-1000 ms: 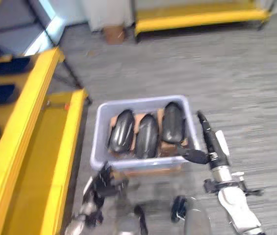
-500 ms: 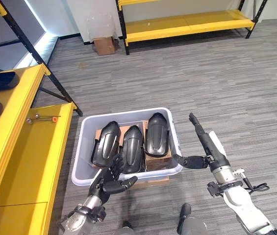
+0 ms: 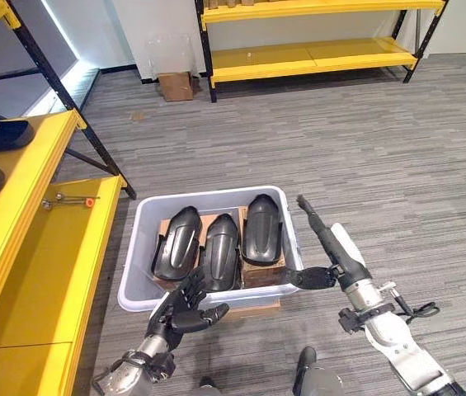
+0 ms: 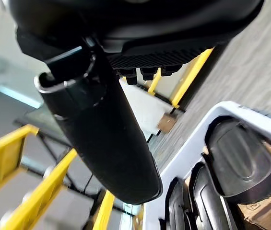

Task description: Move parts from the plastic box to the shelf.

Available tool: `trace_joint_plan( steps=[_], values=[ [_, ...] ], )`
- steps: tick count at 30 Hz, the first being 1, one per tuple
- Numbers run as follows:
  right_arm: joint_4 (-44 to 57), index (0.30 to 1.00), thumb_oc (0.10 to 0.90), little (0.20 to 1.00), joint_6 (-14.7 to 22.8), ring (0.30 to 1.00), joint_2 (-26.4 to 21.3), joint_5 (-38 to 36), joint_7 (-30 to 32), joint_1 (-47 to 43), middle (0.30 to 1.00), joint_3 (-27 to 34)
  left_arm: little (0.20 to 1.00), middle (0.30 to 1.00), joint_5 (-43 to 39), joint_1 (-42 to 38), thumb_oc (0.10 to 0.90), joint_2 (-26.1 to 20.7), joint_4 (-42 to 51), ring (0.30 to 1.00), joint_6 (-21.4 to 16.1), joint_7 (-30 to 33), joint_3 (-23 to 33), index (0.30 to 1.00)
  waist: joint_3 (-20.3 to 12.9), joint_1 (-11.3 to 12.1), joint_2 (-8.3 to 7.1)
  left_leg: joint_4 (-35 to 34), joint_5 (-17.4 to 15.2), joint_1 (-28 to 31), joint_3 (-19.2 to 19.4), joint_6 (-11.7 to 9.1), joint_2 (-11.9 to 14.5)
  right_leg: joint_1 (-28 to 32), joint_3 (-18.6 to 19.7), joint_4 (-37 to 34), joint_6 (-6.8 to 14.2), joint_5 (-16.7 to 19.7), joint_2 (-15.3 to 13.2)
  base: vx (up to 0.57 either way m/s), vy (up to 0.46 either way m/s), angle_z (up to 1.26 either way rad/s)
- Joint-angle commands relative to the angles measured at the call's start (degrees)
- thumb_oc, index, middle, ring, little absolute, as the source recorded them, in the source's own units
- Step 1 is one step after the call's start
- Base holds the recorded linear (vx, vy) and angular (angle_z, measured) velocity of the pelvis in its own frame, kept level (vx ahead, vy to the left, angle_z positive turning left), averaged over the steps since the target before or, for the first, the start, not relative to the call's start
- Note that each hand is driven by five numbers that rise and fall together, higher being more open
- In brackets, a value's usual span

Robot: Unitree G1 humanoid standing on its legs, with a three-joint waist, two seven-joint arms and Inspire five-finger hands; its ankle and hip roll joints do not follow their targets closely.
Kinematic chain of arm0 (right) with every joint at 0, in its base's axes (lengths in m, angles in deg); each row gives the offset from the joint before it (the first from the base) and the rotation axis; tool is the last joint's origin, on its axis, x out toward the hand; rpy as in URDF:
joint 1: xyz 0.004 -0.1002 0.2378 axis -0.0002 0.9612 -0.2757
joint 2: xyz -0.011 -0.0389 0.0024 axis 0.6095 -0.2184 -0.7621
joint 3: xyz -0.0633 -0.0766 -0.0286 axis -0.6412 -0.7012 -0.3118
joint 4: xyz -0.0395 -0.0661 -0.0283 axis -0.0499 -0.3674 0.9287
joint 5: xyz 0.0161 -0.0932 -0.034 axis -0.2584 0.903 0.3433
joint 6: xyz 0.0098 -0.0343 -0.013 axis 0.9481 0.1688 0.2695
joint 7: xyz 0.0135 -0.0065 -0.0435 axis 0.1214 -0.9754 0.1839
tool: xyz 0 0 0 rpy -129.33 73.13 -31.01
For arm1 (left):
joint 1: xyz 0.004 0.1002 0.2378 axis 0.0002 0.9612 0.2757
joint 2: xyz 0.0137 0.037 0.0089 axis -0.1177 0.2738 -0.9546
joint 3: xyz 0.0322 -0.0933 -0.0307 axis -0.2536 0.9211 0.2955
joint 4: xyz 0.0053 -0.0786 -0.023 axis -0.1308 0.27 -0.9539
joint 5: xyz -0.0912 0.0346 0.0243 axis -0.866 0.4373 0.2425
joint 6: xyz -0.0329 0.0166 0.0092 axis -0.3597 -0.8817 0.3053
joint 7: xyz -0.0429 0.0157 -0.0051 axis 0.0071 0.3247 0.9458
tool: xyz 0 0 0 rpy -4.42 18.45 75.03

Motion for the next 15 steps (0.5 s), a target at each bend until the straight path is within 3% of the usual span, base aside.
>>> trace_joint_plan(
  steps=[1, 7, 12, 13, 15],
  values=[
    [5.9, 1.000, 0.900, 1.000, 6.0, 1.000, 0.6, 3.9, 1.7, -7.7, 1.000, -0.4, 1.000, 1.000, 1.6, -2.8, 0.900, -4.7, 7.1, 1.000, -4.0, -0.6, 0.5, 1.000, -1.9, 2.1, -0.47, 3.1, -6.3, -1.4, 1.8, 6.4, -3.3, -0.4, -3.6, 5.6, 3.7, -7.0, -2.6, 0.02, -0.103, 0.18],
    [6.3, 1.000, 0.900, 1.000, 4.0, 1.000, -1.1, 3.5, 2.6, -8.8, 1.000, -1.9, 1.000, 1.000, 3.0, -3.5, 0.900, -5.7, 7.2, 1.000, -4.1, 3.6, 1.3, 1.000, -2.1, 3.1, 0.19, 5.4, -7.5, -2.1, 1.5, 6.9, -3.2, -1.1, -5.6, 10.7, 2.4, -10.5, -3.4, 0.01, -0.158, 0.18],
    [6.3, 1.000, 0.900, 1.000, 3.9, 1.000, -1.1, 3.5, 2.6, -8.8, 1.000, -1.9, 1.000, 1.000, 3.0, -3.5, 0.900, -5.7, 7.2, 1.000, -4.1, 3.6, 1.4, 1.000, -2.2, 3.1, 0.18, 5.5, -7.6, -2.1, 1.5, 6.9, -3.2, -1.1, -5.7, 10.7, 2.4, -10.5, -3.4, 0.02, -0.047, 0.11],
    [4.2, 1.000, 0.900, 1.000, 3.1, 1.000, -0.7, 2.4, 2.6, -9.4, 1.000, -2.8, 1.000, 1.000, 3.5, -4.3, 0.900, -3.9, 6.3, 1.000, -4.0, 3.3, 1.1, 1.000, -2.7, 2.4, 0.38, 6.9, -6.9, -2.5, 1.9, 5.7, -1.4, 0.6, -5.3, 9.8, 0.5, -11.8, -1.2, 0.09, -0.188, 0.02],
    [3.9, 1.000, 0.900, 1.000, 3.2, 1.000, -0.8, 2.7, 2.1, -9.5, 1.000, -2.9, 1.000, 1.000, 3.2, -4.4, 0.900, -3.5, 6.5, 1.000, -4.1, 3.6, 0.7, 1.000, -2.8, 2.1, 0.56, 6.7, -6.4, -2.4, 2.4, 5.3, -0.9, 0.9, -5.1, 9.3, 0.2, -12.0, -0.8, 0.06, -0.105, -0.03]
  ],
)
